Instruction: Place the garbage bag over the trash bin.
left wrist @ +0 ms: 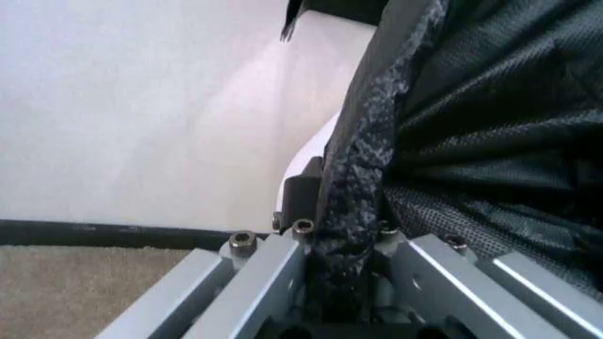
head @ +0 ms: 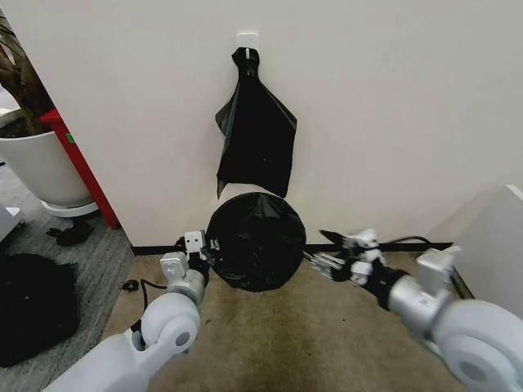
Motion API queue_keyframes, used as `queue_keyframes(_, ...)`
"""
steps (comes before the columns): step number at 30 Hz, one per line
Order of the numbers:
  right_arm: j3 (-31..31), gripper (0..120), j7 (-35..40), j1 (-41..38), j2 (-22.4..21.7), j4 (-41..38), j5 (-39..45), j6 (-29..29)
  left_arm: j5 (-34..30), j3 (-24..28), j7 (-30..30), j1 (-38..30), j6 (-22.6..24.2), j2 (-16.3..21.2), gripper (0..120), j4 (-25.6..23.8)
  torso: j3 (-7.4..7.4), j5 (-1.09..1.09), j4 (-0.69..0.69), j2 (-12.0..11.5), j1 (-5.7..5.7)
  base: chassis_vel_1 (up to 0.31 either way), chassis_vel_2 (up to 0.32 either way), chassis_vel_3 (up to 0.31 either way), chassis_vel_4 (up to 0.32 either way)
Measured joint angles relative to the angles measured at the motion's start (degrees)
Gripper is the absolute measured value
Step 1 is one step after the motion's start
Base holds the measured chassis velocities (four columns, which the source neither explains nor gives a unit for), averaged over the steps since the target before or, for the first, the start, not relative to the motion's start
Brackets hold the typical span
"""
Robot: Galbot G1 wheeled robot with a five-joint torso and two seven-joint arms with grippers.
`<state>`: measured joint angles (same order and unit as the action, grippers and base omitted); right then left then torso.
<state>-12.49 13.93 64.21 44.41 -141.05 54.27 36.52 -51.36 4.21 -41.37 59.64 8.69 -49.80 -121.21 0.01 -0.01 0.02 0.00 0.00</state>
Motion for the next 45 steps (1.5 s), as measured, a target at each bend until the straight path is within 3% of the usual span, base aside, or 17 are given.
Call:
queue_keyframes(6, 11.35, 18, 12.55, -7.02, 3.93, 3.48, 5.82, 1.98, 2.33, 1.65, 1.14, -0.39, 0.02, -0.53, 0, 0.18, 0.00, 0.00, -0.02, 0.00, 0.00, 0.000, 0.000, 0.000, 0.000)
queue_keyframes(12, 15.60, 0, 23.59, -9.40, 8.15, 6.45, 10.63, 2.89, 3.98, 2.95, 1.94, -1.21, 0.03, -0.87, 0, 0.09, 0.00, 0.01, -0.03, 0.00, 0.00, 0.000, 0.000, 0.000, 0.000)
queue_keyframes(20, 20.03, 0, 38.01, -12.15, 12.97, 11.91, 14.34, 0.58, 6.05, 4.16, 3.07, -0.47, -0.03, -0.71, 0, -1.22, 0.00, 0.01, -0.02, 0.00, 0.00, 0.000, 0.000, 0.000, 0.000)
queue_keyframes(24, 21.98, 0, 41.03, -13.26, 14.27, 14.38, 14.22, -1.19, 7.25, 4.70, 3.83, -0.45, -0.06, -0.78, 0, -1.65, -0.01, 0.01, -0.02, 0.00, 0.00, 0.000, 0.000, 0.000, 0.000)
queue_keyframes(45, 24.78, 0, 42.32, -15.70, 17.52, 22.92, 9.39, -4.14, 10.63, 5.84, 6.84, 2.20, -0.86, -0.66, 0, -4.73, -0.01, 0.01, -0.02, 0.00, 0.00, 0.000, 0.000, 0.000, 0.000)
